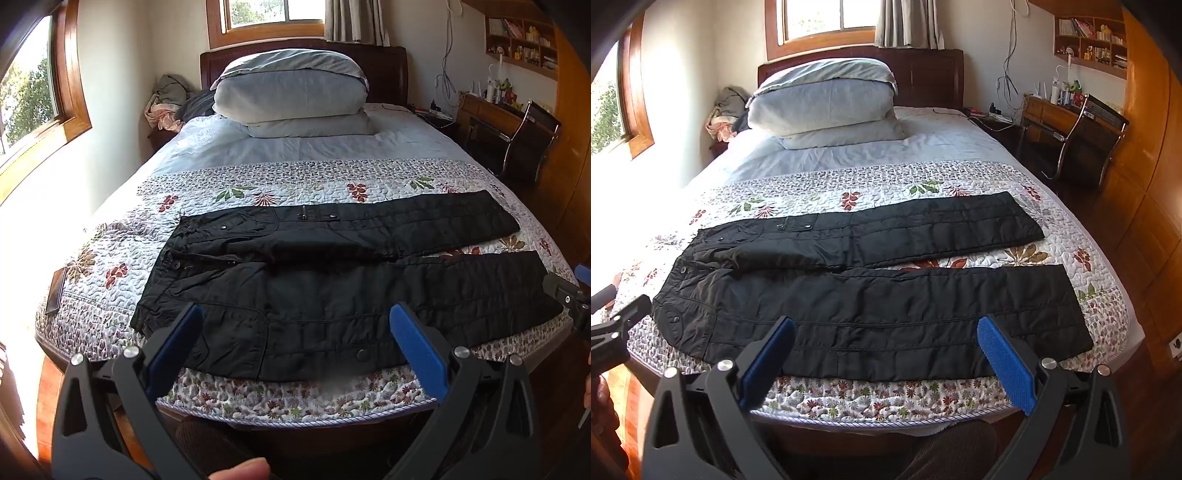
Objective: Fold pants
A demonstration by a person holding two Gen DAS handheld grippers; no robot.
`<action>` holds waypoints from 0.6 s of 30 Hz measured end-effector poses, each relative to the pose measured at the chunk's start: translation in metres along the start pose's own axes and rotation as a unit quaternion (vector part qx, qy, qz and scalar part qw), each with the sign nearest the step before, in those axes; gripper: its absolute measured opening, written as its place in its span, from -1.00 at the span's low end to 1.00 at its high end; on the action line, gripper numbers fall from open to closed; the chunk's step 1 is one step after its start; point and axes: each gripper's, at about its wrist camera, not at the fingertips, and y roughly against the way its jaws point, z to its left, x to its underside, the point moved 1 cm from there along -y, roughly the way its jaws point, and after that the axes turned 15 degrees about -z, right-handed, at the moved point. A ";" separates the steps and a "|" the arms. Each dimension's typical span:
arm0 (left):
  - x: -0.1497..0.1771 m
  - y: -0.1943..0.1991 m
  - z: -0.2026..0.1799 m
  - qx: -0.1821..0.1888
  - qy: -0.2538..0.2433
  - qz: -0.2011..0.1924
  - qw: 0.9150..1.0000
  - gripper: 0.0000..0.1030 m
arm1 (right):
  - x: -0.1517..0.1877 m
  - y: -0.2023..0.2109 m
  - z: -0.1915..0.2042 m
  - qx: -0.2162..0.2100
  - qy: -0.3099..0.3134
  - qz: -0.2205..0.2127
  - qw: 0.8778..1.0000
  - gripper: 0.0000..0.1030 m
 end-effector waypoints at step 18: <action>0.001 0.000 -0.002 0.000 -0.003 0.000 1.000 0.96 | 0.000 -0.001 -0.001 0.000 0.001 -0.001 1.000 0.94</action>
